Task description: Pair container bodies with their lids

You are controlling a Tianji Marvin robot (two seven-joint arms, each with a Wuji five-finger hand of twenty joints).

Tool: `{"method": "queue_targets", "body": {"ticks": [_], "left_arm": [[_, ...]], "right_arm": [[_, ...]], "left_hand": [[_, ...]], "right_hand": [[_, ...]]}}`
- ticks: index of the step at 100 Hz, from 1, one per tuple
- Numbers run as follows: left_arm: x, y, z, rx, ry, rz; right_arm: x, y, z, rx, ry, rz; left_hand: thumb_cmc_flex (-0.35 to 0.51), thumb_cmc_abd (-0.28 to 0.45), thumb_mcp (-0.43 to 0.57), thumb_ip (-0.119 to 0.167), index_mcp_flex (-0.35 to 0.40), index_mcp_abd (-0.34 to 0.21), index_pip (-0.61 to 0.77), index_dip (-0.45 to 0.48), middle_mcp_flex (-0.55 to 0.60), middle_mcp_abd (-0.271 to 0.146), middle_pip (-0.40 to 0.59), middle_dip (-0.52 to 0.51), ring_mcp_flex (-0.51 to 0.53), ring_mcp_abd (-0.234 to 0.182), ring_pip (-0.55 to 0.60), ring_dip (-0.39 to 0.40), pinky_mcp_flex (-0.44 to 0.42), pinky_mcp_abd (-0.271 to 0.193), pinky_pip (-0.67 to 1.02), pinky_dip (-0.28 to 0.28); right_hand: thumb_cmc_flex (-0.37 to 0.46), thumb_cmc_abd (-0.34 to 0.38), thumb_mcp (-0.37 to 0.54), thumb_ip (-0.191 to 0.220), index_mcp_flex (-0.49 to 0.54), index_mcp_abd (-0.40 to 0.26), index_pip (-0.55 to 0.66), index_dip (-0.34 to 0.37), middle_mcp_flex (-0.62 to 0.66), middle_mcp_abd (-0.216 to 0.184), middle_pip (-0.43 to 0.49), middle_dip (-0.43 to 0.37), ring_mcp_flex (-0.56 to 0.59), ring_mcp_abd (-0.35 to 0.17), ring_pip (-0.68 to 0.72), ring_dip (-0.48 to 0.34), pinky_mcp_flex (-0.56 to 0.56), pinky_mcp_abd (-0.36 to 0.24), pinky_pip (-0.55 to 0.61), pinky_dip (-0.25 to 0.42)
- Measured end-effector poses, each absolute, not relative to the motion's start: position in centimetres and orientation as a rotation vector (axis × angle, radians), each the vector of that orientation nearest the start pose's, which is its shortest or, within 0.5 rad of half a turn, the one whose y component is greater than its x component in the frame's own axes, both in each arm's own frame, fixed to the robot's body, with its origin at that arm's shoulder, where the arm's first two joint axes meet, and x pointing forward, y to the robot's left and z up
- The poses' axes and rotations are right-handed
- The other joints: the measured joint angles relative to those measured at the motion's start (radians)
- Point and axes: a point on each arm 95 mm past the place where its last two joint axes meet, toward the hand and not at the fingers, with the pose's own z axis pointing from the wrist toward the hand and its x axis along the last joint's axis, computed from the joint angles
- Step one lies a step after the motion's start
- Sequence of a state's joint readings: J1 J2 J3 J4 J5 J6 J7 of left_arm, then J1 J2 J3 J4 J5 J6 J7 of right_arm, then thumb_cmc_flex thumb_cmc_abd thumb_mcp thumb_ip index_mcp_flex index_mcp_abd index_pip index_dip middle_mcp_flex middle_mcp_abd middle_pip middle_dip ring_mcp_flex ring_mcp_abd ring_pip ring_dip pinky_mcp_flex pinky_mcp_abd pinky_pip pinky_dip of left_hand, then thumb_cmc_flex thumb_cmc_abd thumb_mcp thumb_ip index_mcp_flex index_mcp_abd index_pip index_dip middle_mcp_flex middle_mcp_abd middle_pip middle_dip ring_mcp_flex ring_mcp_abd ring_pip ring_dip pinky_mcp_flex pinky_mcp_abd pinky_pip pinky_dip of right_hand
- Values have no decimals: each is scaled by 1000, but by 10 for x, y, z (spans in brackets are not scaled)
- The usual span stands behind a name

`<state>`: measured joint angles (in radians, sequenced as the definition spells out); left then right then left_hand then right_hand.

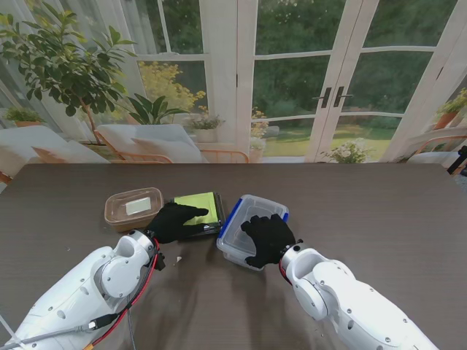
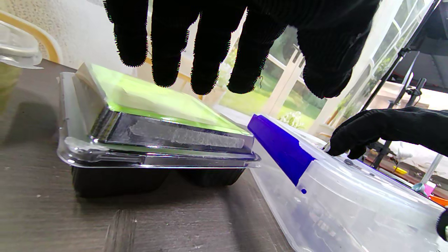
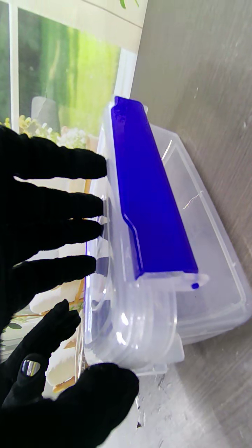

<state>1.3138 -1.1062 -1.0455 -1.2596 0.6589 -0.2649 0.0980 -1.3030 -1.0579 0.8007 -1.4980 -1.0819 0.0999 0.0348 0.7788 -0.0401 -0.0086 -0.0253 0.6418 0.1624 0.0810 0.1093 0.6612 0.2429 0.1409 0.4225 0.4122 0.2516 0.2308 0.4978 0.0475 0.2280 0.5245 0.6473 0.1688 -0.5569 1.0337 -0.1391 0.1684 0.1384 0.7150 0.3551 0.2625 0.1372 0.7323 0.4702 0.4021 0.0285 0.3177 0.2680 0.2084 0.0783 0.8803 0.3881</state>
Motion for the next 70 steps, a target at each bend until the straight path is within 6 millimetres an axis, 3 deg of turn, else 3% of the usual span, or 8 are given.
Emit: {"method": "queue_targets", "body": {"ticks": [70], "left_arm": [[452,-1,-352,-1375,1494,-1771]], "right_arm": [[447,69,-337,1032,1762,1262]], "left_hand": [[0,0,0,0,0,0,0,0,0,0,0,0,0,0,0,0,0,0,-21,-1]], "right_hand": [[-3,0,2,0,-10,4,5,0,-6,-12,0,3,0,-18,-17,-13,-12,-4,0,-1]]}}
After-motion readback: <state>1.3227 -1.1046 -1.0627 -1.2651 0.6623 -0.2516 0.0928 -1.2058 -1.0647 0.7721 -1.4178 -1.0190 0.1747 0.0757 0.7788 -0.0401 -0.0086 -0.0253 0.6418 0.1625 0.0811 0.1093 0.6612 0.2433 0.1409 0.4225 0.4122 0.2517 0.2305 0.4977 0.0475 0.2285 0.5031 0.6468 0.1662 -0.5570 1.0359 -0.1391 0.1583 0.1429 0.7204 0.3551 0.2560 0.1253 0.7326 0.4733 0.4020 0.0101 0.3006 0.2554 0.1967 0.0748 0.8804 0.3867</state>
